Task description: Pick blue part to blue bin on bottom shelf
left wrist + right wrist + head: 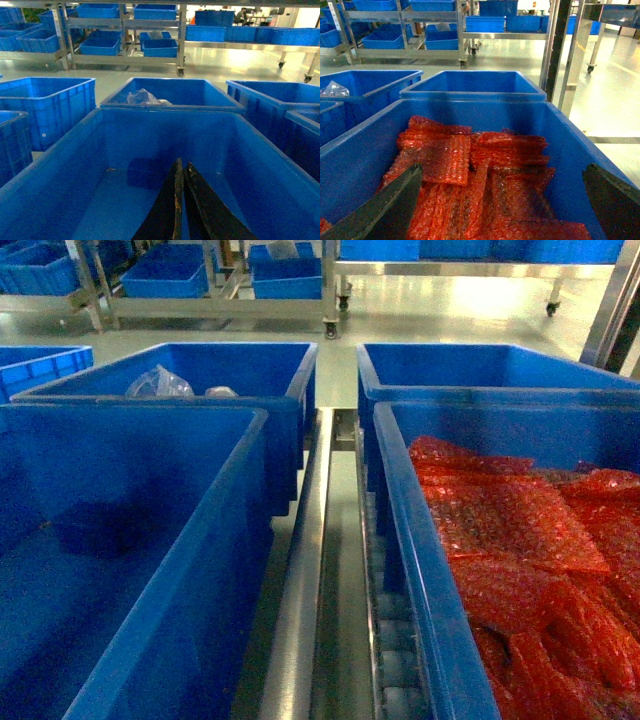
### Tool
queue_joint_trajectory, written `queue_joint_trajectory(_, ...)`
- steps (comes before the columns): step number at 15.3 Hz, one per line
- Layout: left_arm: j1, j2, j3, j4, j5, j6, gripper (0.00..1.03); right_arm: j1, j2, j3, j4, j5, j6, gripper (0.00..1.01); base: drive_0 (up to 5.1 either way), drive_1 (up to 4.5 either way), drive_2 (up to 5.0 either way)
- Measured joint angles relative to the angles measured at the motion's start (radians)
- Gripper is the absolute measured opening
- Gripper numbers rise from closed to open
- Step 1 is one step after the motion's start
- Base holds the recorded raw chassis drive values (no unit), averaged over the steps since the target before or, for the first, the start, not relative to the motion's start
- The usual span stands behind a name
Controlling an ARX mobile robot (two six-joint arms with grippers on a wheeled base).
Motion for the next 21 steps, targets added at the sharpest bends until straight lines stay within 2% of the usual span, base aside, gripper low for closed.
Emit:
queue_joint_trajectory(5, 0.002, 0.002, 0.0, -0.007, 0.001, 0.001, 0.02, 0.0, 0.0, 0.0, 0.0, 0.001, 0.0, 0.98, 0.0, 0.0, 0.0)
queue_joint_trajectory(12, 0.002, 0.002, 0.0, -0.007, 0.001, 0.001, 0.91, 0.0, 0.0, 0.0, -0.001, 0.001, 0.0, 0.98, 0.0, 0.0, 0.0)
queue_joint_trajectory(13, 0.002, 0.002, 0.0, -0.007, 0.001, 0.004, 1.0, 0.0, 0.0, 0.0, -0.001, 0.001, 0.0, 0.98, 0.0, 0.0, 0.0)
queue_joint_trajectory(21, 0.002, 0.002, 0.0, -0.007, 0.001, 0.004, 0.98, 0.0, 0.0, 0.0, -0.001, 0.001, 0.0, 0.98, 0.0, 0.0, 0.0)
